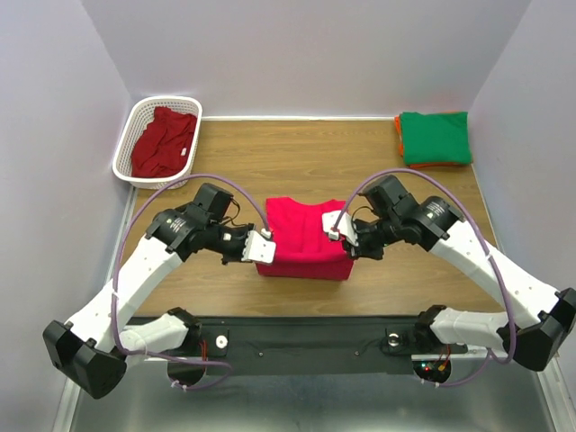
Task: Fold and stack the t-shirts
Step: Fold the tshirt
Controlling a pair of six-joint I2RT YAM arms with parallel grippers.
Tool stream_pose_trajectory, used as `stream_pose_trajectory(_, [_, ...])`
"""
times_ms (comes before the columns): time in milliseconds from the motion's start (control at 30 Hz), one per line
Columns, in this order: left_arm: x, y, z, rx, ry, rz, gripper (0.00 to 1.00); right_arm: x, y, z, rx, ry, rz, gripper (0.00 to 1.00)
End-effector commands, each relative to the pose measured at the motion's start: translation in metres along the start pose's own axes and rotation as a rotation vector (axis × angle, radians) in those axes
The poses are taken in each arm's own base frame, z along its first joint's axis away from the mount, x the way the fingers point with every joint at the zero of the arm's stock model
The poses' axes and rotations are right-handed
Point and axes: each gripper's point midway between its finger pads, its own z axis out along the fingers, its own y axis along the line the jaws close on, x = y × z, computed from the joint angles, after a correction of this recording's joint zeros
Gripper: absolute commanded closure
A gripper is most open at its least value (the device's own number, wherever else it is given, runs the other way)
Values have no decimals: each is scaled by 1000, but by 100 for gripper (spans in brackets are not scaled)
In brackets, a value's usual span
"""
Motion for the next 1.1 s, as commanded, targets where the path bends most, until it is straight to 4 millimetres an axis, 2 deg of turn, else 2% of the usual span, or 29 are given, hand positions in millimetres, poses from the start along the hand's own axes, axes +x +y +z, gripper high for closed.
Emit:
stream_pose_trajectory(0, [-4, -11, 0, 40, -19, -101, 100, 12, -11, 0, 34, 81, 7, 99])
stream_pose_trajectory(67, [-8, 3, 0, 29, -15, -106, 100, 15, -28, 7, 51, 114, -24, 99])
stream_pose_trajectory(100, [-7, 10, 1, 24, -7, -106, 100, 9, -36, 6, 53, 99, -31, 99])
stream_pose_trajectory(200, [1, 37, 3, 34, 7, -129, 100, 13, -66, 10, 56, 104, -30, 99])
stream_pose_trajectory(233, [8, 52, 2, 44, 15, -141, 100, 22, -78, 13, 51, 115, -2, 100])
stream_pose_trajectory(300, [11, 65, 2, 73, -2, -153, 100, 27, -97, 13, 55, 113, -14, 99])
stream_pose_trajectory(367, [23, 89, 6, 94, 17, -157, 100, 34, -117, 11, 66, 107, -1, 99])
stream_pose_trajectory(467, [49, 126, 9, 90, 31, -192, 100, 58, -147, 36, 12, 139, 0, 99])
stream_pose_trajectory(533, [64, 142, 16, 94, 45, -212, 100, 74, -165, 45, -1, 146, 31, 100])
stream_pose_trajectory(567, [77, 156, 26, 105, 49, -234, 100, 73, -179, 46, 12, 137, 28, 99])
stream_pose_trajectory(600, [86, 163, 29, 101, 50, -251, 100, 90, -185, 64, -27, 154, 69, 99])
stream_pose_trajectory(700, [112, 188, 48, 97, 62, -296, 99, 106, -208, 77, -28, 148, 104, 99])
stream_pose_trajectory(733, [117, 193, 53, 95, 63, -316, 100, 118, -212, 86, -46, 153, 130, 99])
stream_pose_trajectory(767, [124, 205, 61, 77, 59, -321, 99, 122, -217, 91, -36, 149, 137, 99])
stream_pose_trajectory(833, [129, 216, 71, 74, 39, -328, 100, 130, -228, 96, -21, 140, 150, 99])
stream_pose_trajectory(900, [129, 221, 77, 76, 18, -335, 100, 130, -236, 93, -4, 130, 167, 100])
stream_pose_trajectory(1067, [123, 219, 75, 91, -6, -320, 100, 109, -238, 79, 20, 77, 171, 99])
